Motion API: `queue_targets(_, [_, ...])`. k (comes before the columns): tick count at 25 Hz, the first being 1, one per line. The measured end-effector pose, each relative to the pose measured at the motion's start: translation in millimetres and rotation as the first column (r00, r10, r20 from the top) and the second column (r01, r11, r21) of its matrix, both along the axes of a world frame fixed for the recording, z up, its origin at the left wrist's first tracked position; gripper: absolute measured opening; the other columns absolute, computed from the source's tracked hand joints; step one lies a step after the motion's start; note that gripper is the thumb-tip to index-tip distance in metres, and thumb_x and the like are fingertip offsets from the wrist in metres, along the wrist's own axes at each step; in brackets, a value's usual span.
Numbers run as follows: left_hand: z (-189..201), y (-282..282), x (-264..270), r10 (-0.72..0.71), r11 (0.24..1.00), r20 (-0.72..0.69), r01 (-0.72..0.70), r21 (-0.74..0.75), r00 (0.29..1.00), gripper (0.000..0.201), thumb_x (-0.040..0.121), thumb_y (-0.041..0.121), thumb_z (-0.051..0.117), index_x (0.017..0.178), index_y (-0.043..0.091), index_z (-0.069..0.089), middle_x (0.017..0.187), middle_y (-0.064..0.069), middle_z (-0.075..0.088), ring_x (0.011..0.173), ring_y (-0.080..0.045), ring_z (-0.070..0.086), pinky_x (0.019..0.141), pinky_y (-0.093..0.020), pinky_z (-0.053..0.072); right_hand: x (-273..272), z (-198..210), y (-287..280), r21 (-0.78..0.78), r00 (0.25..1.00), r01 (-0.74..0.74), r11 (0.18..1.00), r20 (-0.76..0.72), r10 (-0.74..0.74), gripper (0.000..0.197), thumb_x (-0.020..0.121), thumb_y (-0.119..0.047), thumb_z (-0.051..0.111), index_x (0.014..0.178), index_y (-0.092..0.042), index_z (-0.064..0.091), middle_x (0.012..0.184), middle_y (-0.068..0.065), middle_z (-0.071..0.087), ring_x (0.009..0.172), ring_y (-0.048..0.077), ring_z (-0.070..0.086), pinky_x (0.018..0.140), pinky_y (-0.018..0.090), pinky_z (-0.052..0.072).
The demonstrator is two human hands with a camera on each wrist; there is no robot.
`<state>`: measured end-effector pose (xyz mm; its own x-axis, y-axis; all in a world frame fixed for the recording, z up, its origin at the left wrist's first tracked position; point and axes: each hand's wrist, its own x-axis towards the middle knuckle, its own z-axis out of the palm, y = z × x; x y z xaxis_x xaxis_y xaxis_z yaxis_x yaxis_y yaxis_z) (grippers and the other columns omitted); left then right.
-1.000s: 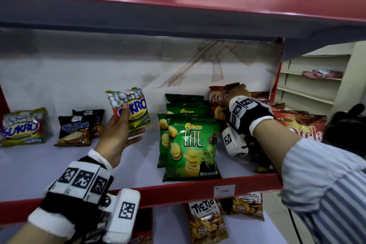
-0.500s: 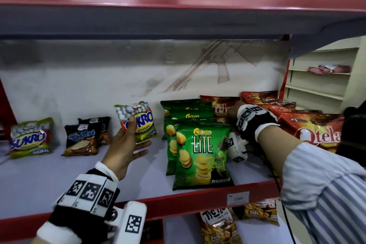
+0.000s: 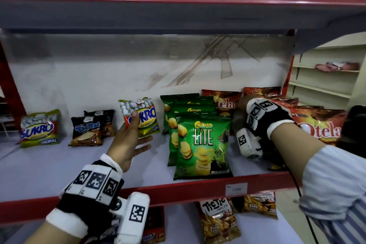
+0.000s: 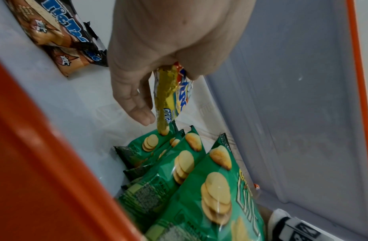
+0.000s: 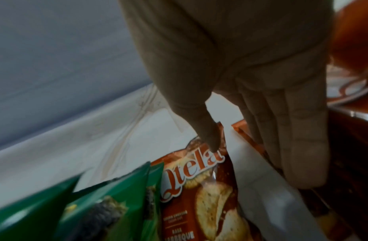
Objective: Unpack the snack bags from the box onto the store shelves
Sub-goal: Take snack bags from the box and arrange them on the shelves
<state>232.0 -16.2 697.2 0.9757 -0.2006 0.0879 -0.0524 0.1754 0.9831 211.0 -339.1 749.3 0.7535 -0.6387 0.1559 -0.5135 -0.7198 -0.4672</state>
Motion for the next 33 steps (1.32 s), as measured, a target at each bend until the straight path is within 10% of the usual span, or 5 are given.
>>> queue_targets(3, [-2, 0, 2, 0.028, 1.000, -0.007, -0.028, 0.002, 1.000, 0.024, 0.095, 0.052, 0.040, 0.091, 0.034, 0.055, 0.096, -0.002, 0.064, 0.089, -0.022, 0.061, 0.067, -0.033, 0.052, -30, 19, 18, 0.200, 0.991, -0.082, 0.976, 0.115, 0.060, 0.034, 0.092, -0.052, 0.046, 0.087, -0.019, 0.053, 0.085, 0.010, 0.053, 0.078, 0.018, 0.052, 0.065, 0.027, 0.041])
queue_targets(7, [1, 18, 19, 0.083, 0.990, 0.016, -0.084, 0.116, 0.996, 0.049, 0.096, 0.053, 0.037, 0.129, 0.020, 0.051, 0.111, -0.006, 0.058, 0.087, -0.021, 0.053, 0.075, -0.035, 0.049, -74, 27, 53, 0.300, 0.958, -0.280, 0.912, 0.149, 0.245, 0.120, 0.036, -0.096, 0.050, 0.124, -0.014, 0.048, 0.106, 0.010, 0.062, 0.091, 0.027, 0.065, 0.076, 0.046, 0.058])
queue_targets(18, [23, 191, 110, 0.266, 0.798, 0.158, -0.309, 0.517, 0.951, 0.057, 0.097, 0.042, 0.044, 0.124, -0.008, 0.053, 0.096, -0.026, 0.058, 0.081, -0.027, 0.051, 0.076, -0.037, 0.046, -78, -32, 100, 0.443, 0.892, -0.447, 0.777, 0.292, 0.346, 0.100, 0.062, -0.024, 0.082, 0.144, -0.031, 0.026, 0.135, 0.000, 0.048, 0.089, 0.007, 0.059, 0.053, 0.023, 0.054])
queue_targets(25, [9, 288, 159, 0.300, 0.627, 0.175, -0.332, 0.705, 0.938, 0.047, 0.094, 0.035, 0.054, 0.121, -0.003, 0.057, 0.099, -0.022, 0.063, 0.073, -0.027, 0.054, 0.056, -0.022, 0.042, -63, -42, 125, 0.362, 0.922, -0.350, 0.864, 0.293, 0.251, 0.124, 0.048, -0.035, 0.082, 0.149, -0.038, 0.009, 0.150, 0.013, 0.033, 0.127, 0.026, 0.042, 0.102, 0.039, 0.037])
queue_targets(33, [4, 298, 204, 0.291, 0.434, 0.237, -0.349, 0.830, 0.927, 0.058, 0.096, 0.031, 0.052, 0.143, 0.002, 0.037, 0.147, -0.022, 0.038, 0.132, -0.031, 0.042, 0.108, -0.032, 0.033, -65, -41, 140, 0.390, 0.935, -0.318, 0.864, 0.283, 0.216, 0.133, 0.047, -0.036, 0.084, 0.151, -0.035, 0.001, 0.149, 0.005, 0.035, 0.131, 0.024, 0.042, 0.104, 0.035, 0.035])
